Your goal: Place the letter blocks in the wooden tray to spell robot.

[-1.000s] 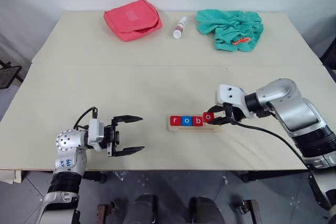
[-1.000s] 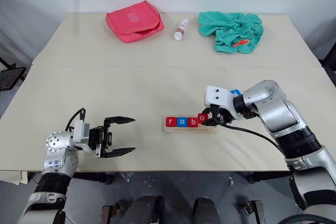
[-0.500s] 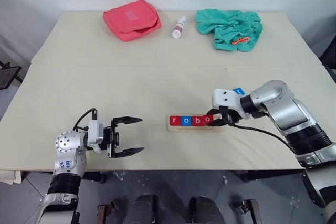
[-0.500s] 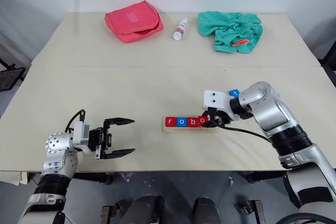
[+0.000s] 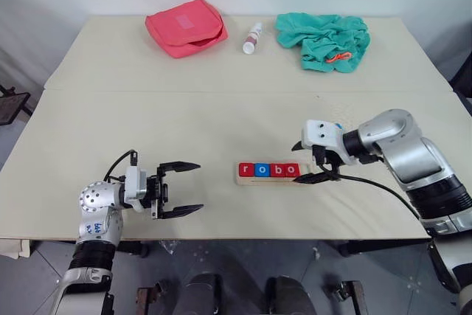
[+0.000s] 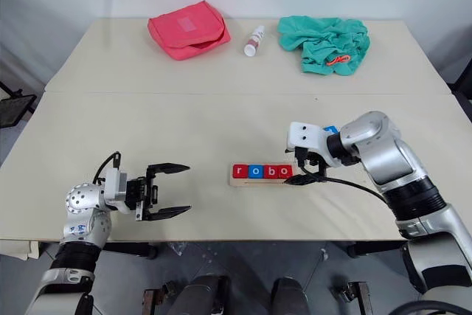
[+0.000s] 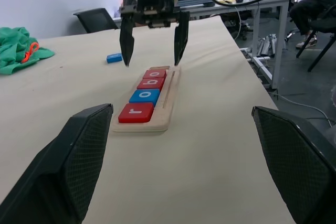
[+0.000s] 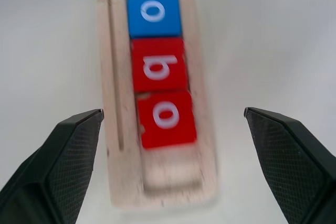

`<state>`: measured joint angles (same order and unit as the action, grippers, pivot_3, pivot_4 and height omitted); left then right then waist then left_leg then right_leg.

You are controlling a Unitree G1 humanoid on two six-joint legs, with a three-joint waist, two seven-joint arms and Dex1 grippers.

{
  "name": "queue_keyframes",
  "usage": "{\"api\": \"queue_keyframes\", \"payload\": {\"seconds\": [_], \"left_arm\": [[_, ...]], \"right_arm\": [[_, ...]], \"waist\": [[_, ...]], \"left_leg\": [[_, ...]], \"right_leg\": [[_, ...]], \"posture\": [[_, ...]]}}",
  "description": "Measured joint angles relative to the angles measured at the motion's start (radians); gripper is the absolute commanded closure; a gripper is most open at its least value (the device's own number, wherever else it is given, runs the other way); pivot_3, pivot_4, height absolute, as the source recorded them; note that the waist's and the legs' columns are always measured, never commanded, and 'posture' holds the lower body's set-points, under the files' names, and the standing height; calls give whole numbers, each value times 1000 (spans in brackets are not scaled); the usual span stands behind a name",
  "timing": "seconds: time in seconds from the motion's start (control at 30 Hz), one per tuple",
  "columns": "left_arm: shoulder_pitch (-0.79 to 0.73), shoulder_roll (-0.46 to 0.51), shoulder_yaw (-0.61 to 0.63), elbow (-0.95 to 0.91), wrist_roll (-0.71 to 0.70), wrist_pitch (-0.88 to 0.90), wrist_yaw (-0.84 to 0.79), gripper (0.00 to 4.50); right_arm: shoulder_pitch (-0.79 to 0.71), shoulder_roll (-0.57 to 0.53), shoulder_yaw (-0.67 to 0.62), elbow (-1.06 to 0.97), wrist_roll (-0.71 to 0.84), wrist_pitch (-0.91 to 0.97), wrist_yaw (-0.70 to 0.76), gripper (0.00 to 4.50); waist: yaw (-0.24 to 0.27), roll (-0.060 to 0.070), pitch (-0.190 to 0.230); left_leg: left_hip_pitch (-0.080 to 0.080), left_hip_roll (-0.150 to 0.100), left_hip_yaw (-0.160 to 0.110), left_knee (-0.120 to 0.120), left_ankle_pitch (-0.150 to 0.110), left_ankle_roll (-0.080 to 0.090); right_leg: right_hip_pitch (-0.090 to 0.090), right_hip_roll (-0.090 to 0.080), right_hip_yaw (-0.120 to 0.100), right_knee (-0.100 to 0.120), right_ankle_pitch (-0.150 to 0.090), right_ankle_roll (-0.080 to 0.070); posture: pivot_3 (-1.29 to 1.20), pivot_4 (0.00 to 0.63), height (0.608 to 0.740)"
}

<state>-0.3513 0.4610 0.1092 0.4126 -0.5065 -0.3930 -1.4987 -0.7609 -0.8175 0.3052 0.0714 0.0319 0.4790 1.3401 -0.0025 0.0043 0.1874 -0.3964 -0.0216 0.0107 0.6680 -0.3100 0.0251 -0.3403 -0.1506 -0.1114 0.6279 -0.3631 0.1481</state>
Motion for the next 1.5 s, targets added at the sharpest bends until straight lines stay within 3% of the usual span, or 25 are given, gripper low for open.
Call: {"api": "queue_keyframes", "payload": {"seconds": [0.1,0.3,0.57,1.03,1.3,1.5], "left_arm": [[-24,-6,-3,14,1,-3,0,0],[-41,-9,-2,49,2,-9,-1,0],[-95,-17,-9,94,7,-10,-1,0],[-161,-25,-24,162,12,-11,-2,0],[-139,-12,-24,144,10,-11,-2,0],[-102,-7,-24,110,7,-9,-2,0]], "right_arm": [[60,-6,-69,-41,39,37,-32,13],[247,-7,-398,-58,128,112,-257,13],[315,25,-547,26,146,97,-467,13],[62,178,-450,479,131,-98,-565,13],[-2,206,-419,654,109,-176,-583,13],[-15,215,-421,681,106,-193,-607,1855]], "waist": [[3,0,0],[6,0,0],[1,0,0],[-4,0,0],[-6,0,0],[-6,0,0]], "left_leg": [[0,0,-1,0,0,0],[-2,-1,-2,1,0,0],[-2,0,0,0,0,0],[-2,0,-1,0,0,0],[-2,0,-1,0,0,0],[-2,0,-2,1,0,0]], "right_leg": [[0,0,-1,0,0,0],[0,0,-2,0,0,0],[0,0,-2,0,0,0],[-1,0,-3,1,0,0],[-1,0,-3,1,0,0],[0,0,-3,1,0,0]], "posture": [[0,150,740],[0,150,740],[0,150,740],[0,150,740],[0,150,740],[0,150,740]]}}
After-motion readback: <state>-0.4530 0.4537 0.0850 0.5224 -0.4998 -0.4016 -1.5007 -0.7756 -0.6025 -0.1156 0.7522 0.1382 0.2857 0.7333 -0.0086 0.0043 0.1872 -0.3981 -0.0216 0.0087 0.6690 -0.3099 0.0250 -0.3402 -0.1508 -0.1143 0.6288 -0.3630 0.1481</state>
